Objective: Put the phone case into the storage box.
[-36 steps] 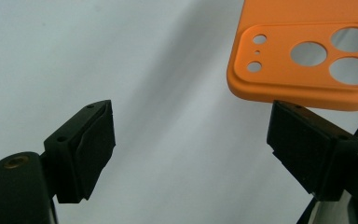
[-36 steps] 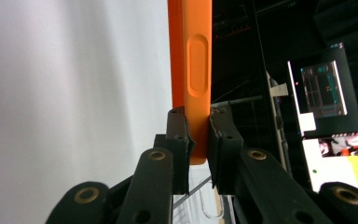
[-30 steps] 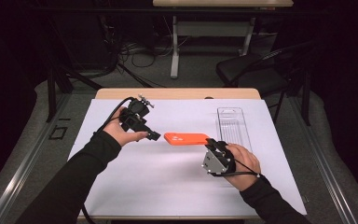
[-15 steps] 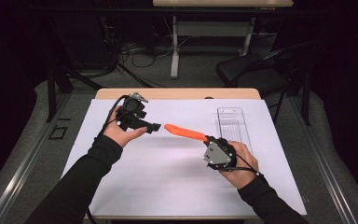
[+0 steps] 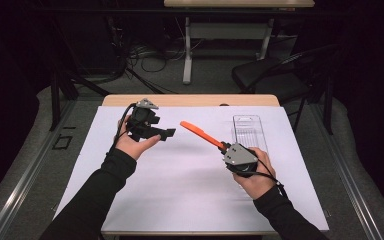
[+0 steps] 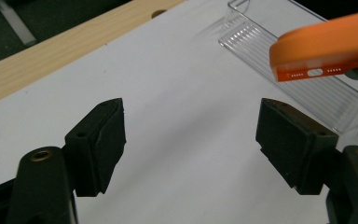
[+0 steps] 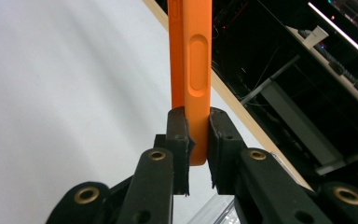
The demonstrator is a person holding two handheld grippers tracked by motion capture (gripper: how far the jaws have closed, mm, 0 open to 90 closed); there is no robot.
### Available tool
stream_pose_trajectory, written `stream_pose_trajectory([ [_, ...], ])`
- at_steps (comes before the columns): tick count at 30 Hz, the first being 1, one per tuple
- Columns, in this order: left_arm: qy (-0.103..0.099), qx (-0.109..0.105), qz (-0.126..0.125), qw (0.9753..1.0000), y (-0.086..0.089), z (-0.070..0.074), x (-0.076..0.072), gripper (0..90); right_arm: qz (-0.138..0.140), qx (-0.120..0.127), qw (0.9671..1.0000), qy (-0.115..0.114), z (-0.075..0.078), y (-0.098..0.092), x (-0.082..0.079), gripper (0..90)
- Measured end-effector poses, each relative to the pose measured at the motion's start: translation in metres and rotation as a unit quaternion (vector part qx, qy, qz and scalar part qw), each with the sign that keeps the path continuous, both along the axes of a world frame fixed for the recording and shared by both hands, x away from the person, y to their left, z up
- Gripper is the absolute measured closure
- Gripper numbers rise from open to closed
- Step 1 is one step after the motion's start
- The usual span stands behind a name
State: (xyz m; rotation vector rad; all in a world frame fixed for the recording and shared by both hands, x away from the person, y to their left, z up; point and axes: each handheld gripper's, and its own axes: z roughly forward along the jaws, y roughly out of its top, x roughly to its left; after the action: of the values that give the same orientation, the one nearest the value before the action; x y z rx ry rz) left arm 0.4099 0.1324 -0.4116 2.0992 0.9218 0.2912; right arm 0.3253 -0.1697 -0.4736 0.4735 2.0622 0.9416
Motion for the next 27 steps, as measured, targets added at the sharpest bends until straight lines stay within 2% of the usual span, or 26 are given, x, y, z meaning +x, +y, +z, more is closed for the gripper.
stream_pose_trajectory([
  [4, 0.003, -0.016, -0.007, 0.9998, -0.002, -0.006, -0.002, 28.3, -0.008, 0.038, 0.9991, 0.018, 0.001, -0.007, 0.002, 80.5],
  [6, 0.002, -0.031, -0.008, 0.9995, -0.004, -0.008, -0.003, 28.7, -0.008, 0.054, 0.9982, 0.027, 0.001, -0.009, 0.003, 80.5],
  [7, -0.001, -0.031, -0.011, 0.9995, -0.004, -0.008, -0.004, 28.7, -0.008, 0.054, 0.9982, 0.027, 0.001, -0.009, 0.003, 80.5],
  [12, -0.004, -0.042, -0.016, 0.999, -0.009, -0.009, -0.008, 31.4, -0.017, 0.087, 0.9952, 0.041, 0.0, -0.013, 0.004, 80.5],
  [19, -0.01, -0.064, -0.014, 0.9978, -0.012, -0.011, -0.012, 33.9, -0.024, 0.109, 0.9928, 0.044, -0.001, -0.016, 0.001, 80.5],
  [21, -0.019, -0.06, -0.012, 0.9979, -0.012, -0.012, -0.014, 34.0, -0.022, 0.117, 0.9919, 0.044, 0.0, -0.017, -0.001, 80.5],
  [27, -0.034, -0.074, -0.019, 0.9965, -0.016, -0.011, -0.018, 35.9, -0.018, 0.141, 0.9885, 0.051, -0.002, -0.017, -0.004, 80.5],
])
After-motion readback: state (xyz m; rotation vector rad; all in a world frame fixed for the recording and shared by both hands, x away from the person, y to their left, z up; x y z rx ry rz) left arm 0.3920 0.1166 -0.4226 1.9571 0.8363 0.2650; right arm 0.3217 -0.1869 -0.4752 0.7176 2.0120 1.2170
